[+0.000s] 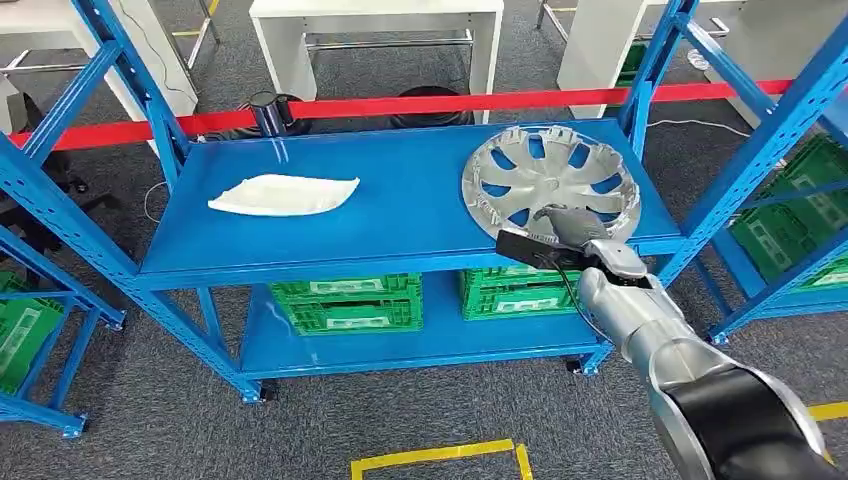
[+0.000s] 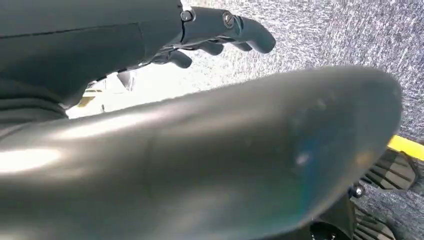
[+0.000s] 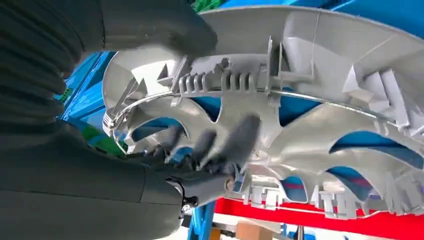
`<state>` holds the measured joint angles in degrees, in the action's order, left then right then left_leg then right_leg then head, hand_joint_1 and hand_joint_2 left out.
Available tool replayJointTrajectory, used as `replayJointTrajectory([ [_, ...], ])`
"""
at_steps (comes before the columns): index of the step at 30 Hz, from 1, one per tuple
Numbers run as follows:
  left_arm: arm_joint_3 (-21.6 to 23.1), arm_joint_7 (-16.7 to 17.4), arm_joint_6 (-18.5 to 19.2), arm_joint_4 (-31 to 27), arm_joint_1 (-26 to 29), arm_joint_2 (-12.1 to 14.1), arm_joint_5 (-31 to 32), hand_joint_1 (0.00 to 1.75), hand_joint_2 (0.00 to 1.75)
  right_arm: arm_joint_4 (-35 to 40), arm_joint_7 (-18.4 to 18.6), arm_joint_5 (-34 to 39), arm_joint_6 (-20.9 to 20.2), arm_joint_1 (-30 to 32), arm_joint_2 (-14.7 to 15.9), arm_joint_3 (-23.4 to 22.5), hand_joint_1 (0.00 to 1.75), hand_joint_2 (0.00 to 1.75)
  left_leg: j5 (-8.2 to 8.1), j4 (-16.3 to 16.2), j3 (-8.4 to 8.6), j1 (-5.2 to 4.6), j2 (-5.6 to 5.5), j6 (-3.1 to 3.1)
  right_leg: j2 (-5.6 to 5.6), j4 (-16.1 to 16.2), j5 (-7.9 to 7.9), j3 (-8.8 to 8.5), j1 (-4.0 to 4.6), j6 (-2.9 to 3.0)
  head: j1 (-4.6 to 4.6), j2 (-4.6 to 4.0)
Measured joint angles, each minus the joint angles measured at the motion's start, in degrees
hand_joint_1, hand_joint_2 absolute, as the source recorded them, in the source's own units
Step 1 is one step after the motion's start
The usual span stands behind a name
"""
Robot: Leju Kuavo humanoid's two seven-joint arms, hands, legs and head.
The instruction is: Take the parts from the cabinet and place them on the table.
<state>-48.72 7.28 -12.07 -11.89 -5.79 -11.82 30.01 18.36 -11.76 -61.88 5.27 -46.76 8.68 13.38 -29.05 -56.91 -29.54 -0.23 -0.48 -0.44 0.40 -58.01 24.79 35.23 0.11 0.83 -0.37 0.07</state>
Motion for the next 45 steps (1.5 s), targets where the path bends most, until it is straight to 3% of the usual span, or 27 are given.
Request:
replayJointTrajectory([
  [16,0.00,0.00,0.39,0.00,-0.25,-0.15,0.66,0.00,0.00,-0.07,-1.14,-0.57,-0.05,-0.06,0.59,0.11,1.75,1.75,0.00,0.00,0.00,-0.01,-0.05,0.00,-0.01,0.00,0.00,-0.02,-0.01,0.00,0.00,0.00],
  [17,0.00,0.00,0.33,0.00,-0.26,-0.15,0.72,0.00,1.75,-0.07,-1.16,-0.74,-0.02,-0.08,0.66,0.11,1.75,1.75,0.00,0.00,0.00,-0.01,-0.05,0.00,-0.02,0.00,0.00,-0.02,-0.02,-0.01,0.00,0.00],
  [26,0.00,0.00,-0.15,0.00,-0.32,-0.22,1.14,0.00,1.75,-0.07,-1.29,-1.07,0.39,-0.13,0.76,0.11,1.75,1.75,-0.01,0.00,0.01,-0.02,-0.03,0.01,-0.02,0.00,0.00,-0.02,-0.02,-0.01,0.00,0.02],
  [31,0.02,0.00,-3.06,0.00,-0.52,-0.24,2.97,0.00,1.75,-0.07,-2.19,-1.79,1.24,-0.12,0.90,0.11,1.75,1.75,-0.01,0.00,0.01,-0.02,-0.03,0.01,-0.02,0.00,0.00,-0.02,-0.02,-0.01,0.00,0.00],
  [45,0.68,0.00,-3.76,0.00,-0.93,-0.50,5.64,0.00,1.75,0.41,-7.33,0.66,7.45,0.03,0.92,-1.51,1.75,1.75,-0.01,0.00,-0.02,-0.02,-0.02,0.02,-0.01,0.00,0.00,-0.01,-0.02,-0.01,0.00,0.00],
])
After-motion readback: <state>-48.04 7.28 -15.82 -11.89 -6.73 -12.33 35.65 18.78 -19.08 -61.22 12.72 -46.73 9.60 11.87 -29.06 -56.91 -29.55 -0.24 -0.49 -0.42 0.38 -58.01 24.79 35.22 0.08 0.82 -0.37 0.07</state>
